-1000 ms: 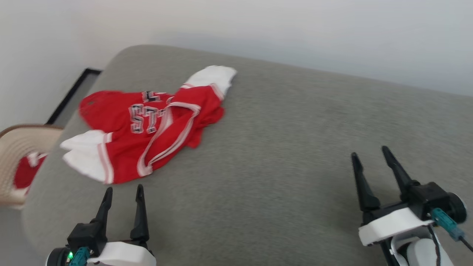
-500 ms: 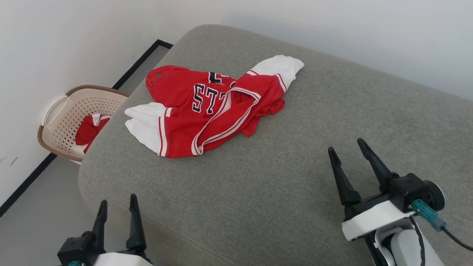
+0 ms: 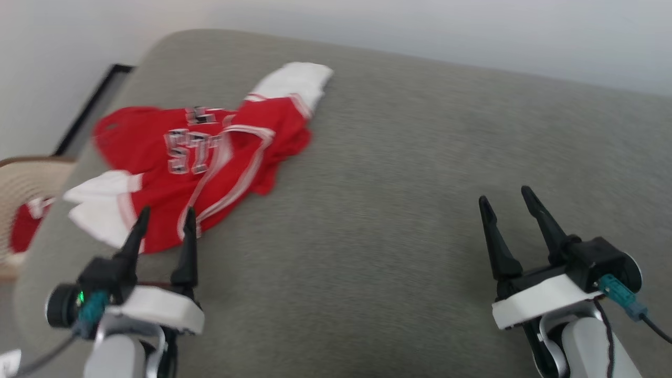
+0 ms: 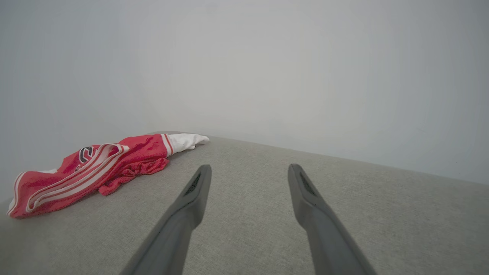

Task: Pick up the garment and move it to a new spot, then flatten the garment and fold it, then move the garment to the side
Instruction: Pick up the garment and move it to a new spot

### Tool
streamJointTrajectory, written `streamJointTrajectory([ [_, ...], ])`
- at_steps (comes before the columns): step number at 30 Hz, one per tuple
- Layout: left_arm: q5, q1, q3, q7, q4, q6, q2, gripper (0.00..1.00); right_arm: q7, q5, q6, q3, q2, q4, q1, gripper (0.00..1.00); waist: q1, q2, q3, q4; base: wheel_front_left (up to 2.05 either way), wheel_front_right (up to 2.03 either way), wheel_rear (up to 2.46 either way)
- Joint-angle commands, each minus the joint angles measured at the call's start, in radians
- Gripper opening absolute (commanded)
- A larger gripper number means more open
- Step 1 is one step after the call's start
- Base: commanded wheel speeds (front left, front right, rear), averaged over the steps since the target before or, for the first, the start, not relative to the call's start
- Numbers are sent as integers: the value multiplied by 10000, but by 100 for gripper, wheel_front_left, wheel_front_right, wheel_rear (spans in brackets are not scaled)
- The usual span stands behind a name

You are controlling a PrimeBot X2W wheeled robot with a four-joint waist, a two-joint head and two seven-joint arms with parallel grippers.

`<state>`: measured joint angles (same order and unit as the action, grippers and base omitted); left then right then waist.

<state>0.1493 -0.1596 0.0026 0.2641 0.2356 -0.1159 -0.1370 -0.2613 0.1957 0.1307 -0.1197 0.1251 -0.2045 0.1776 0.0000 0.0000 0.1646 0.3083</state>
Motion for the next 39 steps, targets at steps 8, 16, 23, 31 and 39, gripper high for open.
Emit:
streamJointTrajectory([
  [8, 1555, -2326, -1054, -2023, 3135, -153, -2469, 100, -52, 386, 1, 85, -405, 215, 647, 100, 0, 0, 1258, -2940, 0, 0, 0],
  [16, 3950, -3407, -2032, -4611, 4348, -136, -4378, 100, -52, 1046, 1, 317, -677, 277, 760, 100, 0, 0, 1844, -4009, 0, 0, 0],
  [23, 5415, -4160, -2485, -6426, 5431, -126, -5012, 100, -50, 1183, 1, 209, -726, 443, 1042, 100, 0, 0, 2399, -4440, 0, 0, 0],
  [31, 5789, -4681, -3306, -6017, 5632, -146, -4865, 0, -50, 1065, 1, 133, -744, 394, 1086, 100, 0, 0, 2344, -4551, 0, 0, 0],
  [39, 5650, -6171, -4234, -3904, 4240, -135, -4746, 0, -50, 1374, 1, -128, -742, 284, 856, 100, 0, 0, 1607, -4520, 0, 0, 0],
])
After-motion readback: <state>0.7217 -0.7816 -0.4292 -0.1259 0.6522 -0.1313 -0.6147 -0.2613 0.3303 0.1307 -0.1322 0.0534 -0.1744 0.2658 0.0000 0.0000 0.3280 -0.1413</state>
